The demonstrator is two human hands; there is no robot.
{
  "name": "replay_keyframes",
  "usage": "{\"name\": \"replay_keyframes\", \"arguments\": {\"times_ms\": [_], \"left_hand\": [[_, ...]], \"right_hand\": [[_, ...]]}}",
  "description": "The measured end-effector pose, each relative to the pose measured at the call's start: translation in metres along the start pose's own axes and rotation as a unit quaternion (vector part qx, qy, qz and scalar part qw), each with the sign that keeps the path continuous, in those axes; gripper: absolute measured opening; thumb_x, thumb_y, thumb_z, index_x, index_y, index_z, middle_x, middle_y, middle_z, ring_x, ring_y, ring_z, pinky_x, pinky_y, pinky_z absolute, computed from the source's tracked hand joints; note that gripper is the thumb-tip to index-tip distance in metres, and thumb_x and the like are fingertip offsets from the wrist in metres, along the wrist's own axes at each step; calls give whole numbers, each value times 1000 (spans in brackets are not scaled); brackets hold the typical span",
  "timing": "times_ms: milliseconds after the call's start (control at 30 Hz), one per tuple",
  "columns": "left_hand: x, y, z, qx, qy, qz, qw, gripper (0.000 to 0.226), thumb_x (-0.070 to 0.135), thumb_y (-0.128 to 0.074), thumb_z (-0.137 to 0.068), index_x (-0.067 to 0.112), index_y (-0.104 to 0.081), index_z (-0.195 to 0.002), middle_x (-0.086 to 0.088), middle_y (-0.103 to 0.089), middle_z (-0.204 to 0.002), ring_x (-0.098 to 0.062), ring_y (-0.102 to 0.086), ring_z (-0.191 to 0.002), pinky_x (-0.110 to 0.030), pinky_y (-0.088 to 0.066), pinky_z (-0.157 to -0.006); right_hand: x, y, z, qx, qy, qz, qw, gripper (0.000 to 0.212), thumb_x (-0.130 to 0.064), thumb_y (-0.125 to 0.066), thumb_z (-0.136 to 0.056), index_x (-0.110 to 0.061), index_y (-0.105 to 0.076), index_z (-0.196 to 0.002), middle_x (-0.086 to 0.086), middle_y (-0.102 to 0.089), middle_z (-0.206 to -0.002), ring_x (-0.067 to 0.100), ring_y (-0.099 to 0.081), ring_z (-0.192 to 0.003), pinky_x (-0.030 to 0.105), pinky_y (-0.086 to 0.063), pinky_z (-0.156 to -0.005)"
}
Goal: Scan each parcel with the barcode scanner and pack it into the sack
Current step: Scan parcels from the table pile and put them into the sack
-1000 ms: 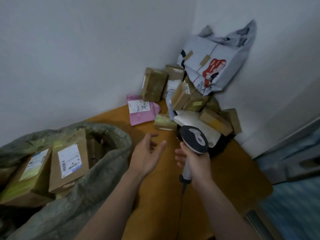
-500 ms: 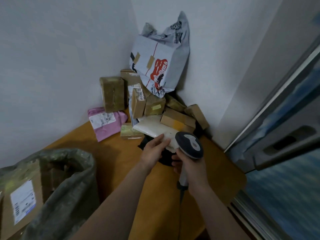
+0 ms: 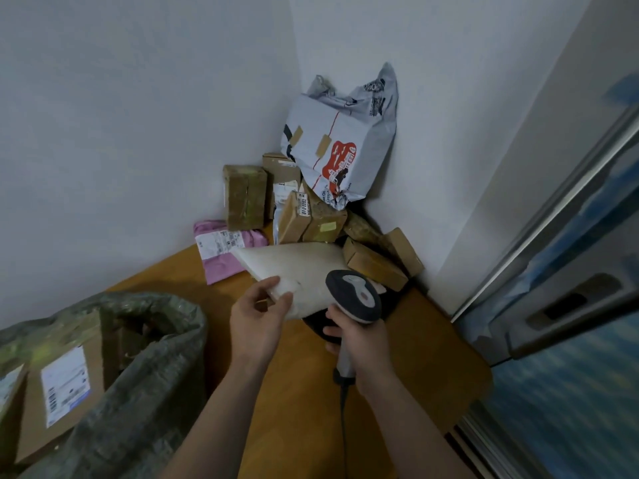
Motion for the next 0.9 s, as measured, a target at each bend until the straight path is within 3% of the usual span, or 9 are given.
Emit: {"name": "replay_keyframes", "arguments": {"times_ms": [133,300,400,467,667,800,900], "left_hand": [[1,37,10,20,2,28,999,34,16,-78,-91,25,-71,-123,0,-68,-115,-19,-67,-101,-36,-62,-81],[4,85,23,35,-16,53,998,34,7,-74,-92,25,-70,-120,6,-65,-111,-15,-66,-94,-23,-57,-67],[1,114,33,31,-36,66,997,38,3,-72,-92,31,-69,-117,6,-64,-117,-16,-67,-97,-27,-61,-68],[-1,133,37,34,-50,69,996,40,2,-72,-92,33,-68,-116,2,-63,-124,-17,-67,-104,-29,-64,-70],[4,194,50,36,-95,106,989,46,-3,-73,-89,27,-67,-124,6,-59,-131,-7,-61,-109,-11,-57,-69],[5,233,58,63,-102,129,984,48,-6,-73,-88,29,-69,-120,6,-69,-123,-10,-68,-110,-28,-63,-83],[2,255,64,74,-95,157,980,48,-8,-72,-89,29,-70,-120,10,-71,-116,-5,-70,-104,-27,-63,-80]], "right_hand": [[0,-21,16,-18,13,9,1000,20,-22,-78,-91,-29,-67,-107,2,-75,-106,19,-75,-90,36,-64,-71],[2,-52,42,-39,28,33,998,25,-18,-78,-91,-22,-67,-114,3,-73,-108,20,-75,-91,34,-63,-68],[7,-74,59,-55,37,47,997,18,-17,-78,-91,-28,-66,-99,2,-74,-103,21,-74,-92,35,-63,-70],[12,-88,70,-61,42,57,996,18,-17,-79,-90,-27,-67,-99,2,-75,-101,22,-74,-91,35,-63,-70],[27,-130,98,-91,54,82,991,29,-20,-81,-88,-22,-69,-114,0,-76,-106,19,-76,-90,35,-64,-70],[37,-152,113,-114,65,92,987,33,-18,-81,-87,-21,-68,-117,1,-75,-108,21,-75,-91,35,-63,-69],[47,-164,119,-138,61,97,984,36,-19,-83,-85,-19,-69,-118,3,-76,-107,21,-76,-92,36,-63,-70]]}}
Point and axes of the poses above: each hand's wrist, its own z-axis away from the middle knuckle, its own y-axis out of the back of the hand, x = y × z, the point moved 2 cm from there along -z, towards the middle knuckle
